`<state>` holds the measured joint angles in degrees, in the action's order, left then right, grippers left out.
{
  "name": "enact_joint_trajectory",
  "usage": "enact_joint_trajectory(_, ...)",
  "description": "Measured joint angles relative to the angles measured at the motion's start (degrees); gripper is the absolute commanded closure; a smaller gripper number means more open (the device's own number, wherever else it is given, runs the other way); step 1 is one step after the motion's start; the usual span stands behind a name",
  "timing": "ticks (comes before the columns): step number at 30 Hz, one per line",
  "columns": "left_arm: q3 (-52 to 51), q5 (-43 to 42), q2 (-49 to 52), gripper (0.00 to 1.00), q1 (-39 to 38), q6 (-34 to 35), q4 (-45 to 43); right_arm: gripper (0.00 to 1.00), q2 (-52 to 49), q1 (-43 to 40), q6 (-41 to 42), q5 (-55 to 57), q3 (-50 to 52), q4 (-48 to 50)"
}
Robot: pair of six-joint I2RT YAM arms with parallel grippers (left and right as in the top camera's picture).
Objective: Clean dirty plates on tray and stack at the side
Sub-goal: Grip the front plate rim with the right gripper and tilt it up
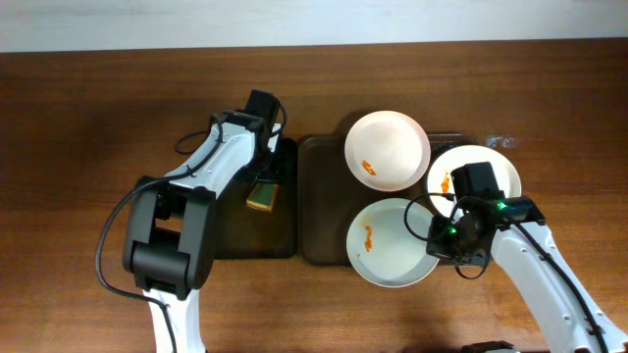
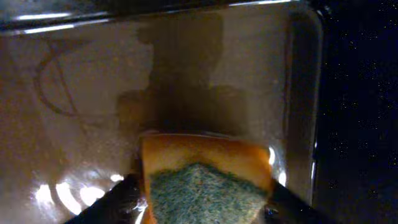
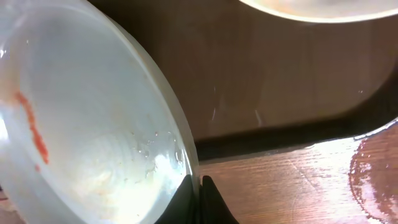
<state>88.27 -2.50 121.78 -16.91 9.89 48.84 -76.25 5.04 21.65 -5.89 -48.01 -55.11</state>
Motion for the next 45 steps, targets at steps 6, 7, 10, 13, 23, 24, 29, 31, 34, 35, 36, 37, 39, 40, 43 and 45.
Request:
enact_joint_trajectory(6, 0.00, 0.83, 0.00, 0.12, 0.15, 0.20, 2.03, 0.96, 0.00, 0.00, -1.29, 0.04, 0.00, 3.08)
enact_joint_trajectory(7, 0.00, 0.94, 0.00, 0.16, 0.39, 0.20, 2.67, 0.96, 0.00, 0.00, -1.33, 0.04, 0.00, 3.23)
enact_joint_trajectory(10, 0.00, 1.01, 0.00, 0.34, 1.99, 0.02, 3.50, 0.96, 0.00, 0.00, -1.31, -0.02, 0.00, 3.39)
enact_joint_trajectory(13, 0.00, 0.55, 0.00, 0.66, 2.08, 0.07, 5.81, 0.96, 0.00, 1.09, -1.36, -0.22, 1.49, 5.99)
enact_joint_trajectory(23, 0.00, -0.74, 0.00, 1.00, 2.03, 0.13, 7.67, 0.96, 0.00, 1.36, -1.33, -0.42, 2.12, 8.44)
enact_joint_trajectory(24, 0.00, -0.74, 0.00, 1.00, 2.03, 0.15, 7.65, 0.96, 0.00, 1.36, -1.33, -0.42, 2.12, 8.72)
enact_joint_trajectory(29, 0.83, -0.74, -0.28, 1.00, 2.34, 0.20, 10.73, 0.96, 0.00, 1.36, -2.45, -0.63, 2.12, 8.90)
enact_joint_trajectory(31, 0.87, -0.61, -3.74, 1.00, 2.95, 0.20, 11.10, 0.96, 0.00, 1.36, -2.45, -1.16, 2.12, 8.87)
enact_joint_trajectory(34, 1.62, 5.81, -13.07, 1.00, 3.08, 0.20, 11.13, 0.96, 0.00, 1.36, -2.75, -1.73, 2.12, 9.25)
enact_joint_trajectory(35, 2.19, 8.20, -14.93, 1.00, 2.97, 0.20, 11.17, 0.96, 0.00, 1.36, -2.86, -1.73, 2.12, 9.55)
enact_joint_trajectory(36, 2.71, 10.82, -16.09, 1.00, 2.82, 0.20, 11.65, 0.96, 0.00, 1.36, -2.82, -1.73, 2.12, 9.92)
enact_joint_trajectory(37, 2.71, 11.13, -16.13, 1.00, 2.82, 0.20, 12.09, 0.96, 0.00, 1.36, -3.23, -1.73, 2.12, 10.19)
enact_joint_trajectory(39, 2.58, 10.14, -16.00, 1.00, 2.82, -0.70, 12.81, 0.96, 0.00, 1.36, -4.59, -1.73, 2.12, 10.62)
enact_joint_trajectory(40, 2.58, 8.59, -16.00, 1.00, 2.82, -2.08, 12.79, 0.96, 0.00, 1.36, -5.73, -1.75, 2.12, 10.60)
enact_joint_trajectory(43, 2.58, 5.11, -16.00, 1.00, 2.62, -3.85, 13.88, 0.96, 0.00, 1.36, -7.13, -1.73, 2.12, 10.62)
enact_joint_trajectory(45, 2.58, 5.49, -16.00, 1.00, 2.03, -4.15, 14.05, 0.96, 0.00, 1.36, -7.30, -1.75, 2.12, 10.64)
